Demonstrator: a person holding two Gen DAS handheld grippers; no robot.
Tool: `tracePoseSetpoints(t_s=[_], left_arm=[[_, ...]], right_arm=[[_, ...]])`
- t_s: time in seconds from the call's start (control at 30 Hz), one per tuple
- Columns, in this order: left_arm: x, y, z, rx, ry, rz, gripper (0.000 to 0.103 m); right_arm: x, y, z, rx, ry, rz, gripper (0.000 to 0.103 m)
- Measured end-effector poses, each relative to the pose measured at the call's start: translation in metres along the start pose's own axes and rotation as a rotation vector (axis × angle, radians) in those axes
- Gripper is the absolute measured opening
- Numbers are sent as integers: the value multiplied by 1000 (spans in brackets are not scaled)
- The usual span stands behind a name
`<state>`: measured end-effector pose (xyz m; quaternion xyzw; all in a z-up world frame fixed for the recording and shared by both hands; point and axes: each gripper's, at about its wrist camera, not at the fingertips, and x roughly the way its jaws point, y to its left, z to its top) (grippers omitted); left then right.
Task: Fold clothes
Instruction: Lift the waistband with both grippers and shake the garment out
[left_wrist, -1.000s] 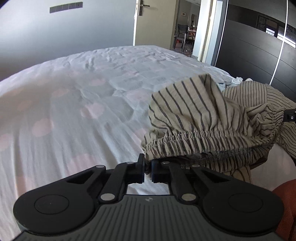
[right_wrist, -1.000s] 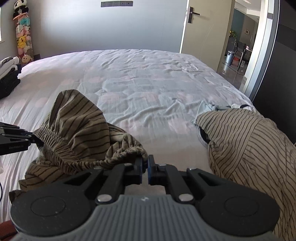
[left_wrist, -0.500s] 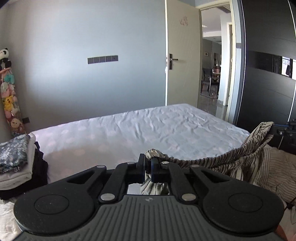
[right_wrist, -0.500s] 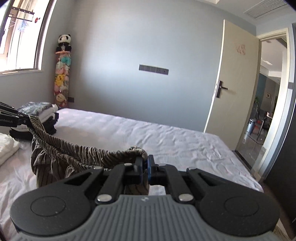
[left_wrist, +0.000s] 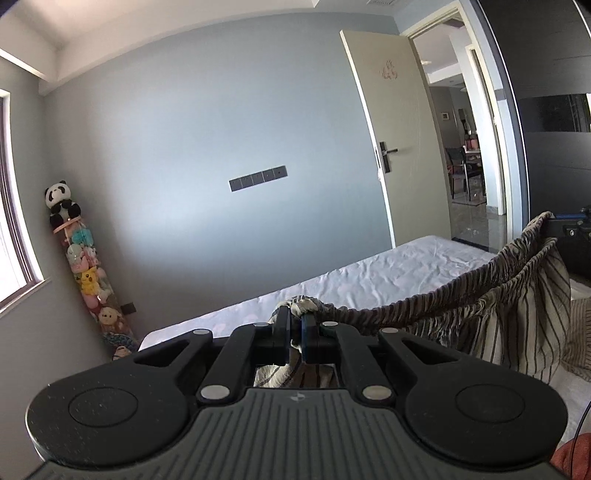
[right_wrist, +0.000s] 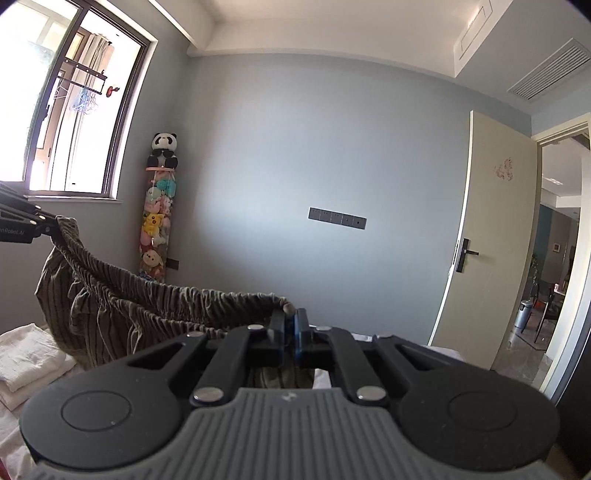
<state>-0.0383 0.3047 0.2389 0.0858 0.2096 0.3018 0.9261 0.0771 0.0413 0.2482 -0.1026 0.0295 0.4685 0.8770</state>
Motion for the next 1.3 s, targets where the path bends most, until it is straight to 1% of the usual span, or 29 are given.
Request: tracePoseSetpoints(t_s=[0.1,0.2,0.3,0.4,0.47,0.53,0.6,0.63,0.73,0.83,0.87,0.9,0.93,1.03,1.1,1.17,1.23,1.3], left_arm=[[35,-1,-5,32,54,43,6],[67,6,-11,23,98,81,6],[94,12,-13,9,107,123,6],[112,22,-5,-7,85,178,6],[123,28,1,-16,67,216,6],[127,33,13,-20,22,249,6],[121,39,24,-19,-30,267,6],[115,39,24,-16,-41,263,6],[96,37,26,-7,-73,253,6],[76,35,27,1,-106,242,6],[70,35,27,4,-117,239,6],[66,32,20,6,-107,226,6],[63,27,4,8,-82,210,6],[62,10,-59,2,-11,167,6],[70,-4,-110,-23,85,137,6],[77,-18,-159,-53,191,115,6],[85,-32,-208,-82,298,95,6],[91,-37,-246,-134,390,69,6]], right_arm=[[35,0,0,29,53,10,6],[77,1,-7,51,104,17,6],[121,2,-17,56,134,7,6],[162,4,-23,70,141,-9,6],[184,8,-21,78,120,-25,6],[201,12,-16,88,82,-44,5],[209,11,-5,103,25,-64,5],[211,10,1,112,-8,-74,5],[204,4,18,138,-95,-91,6],[188,7,21,137,-120,-82,6],[182,9,16,137,-116,-75,6],[177,12,6,137,-100,-66,6],[171,15,-3,137,-85,-57,6],[159,27,-49,137,2,-16,6],[156,37,-93,160,95,15,6],[154,43,-142,222,205,43,6],[152,47,-192,302,324,63,6],[149,51,-238,392,434,76,6]])
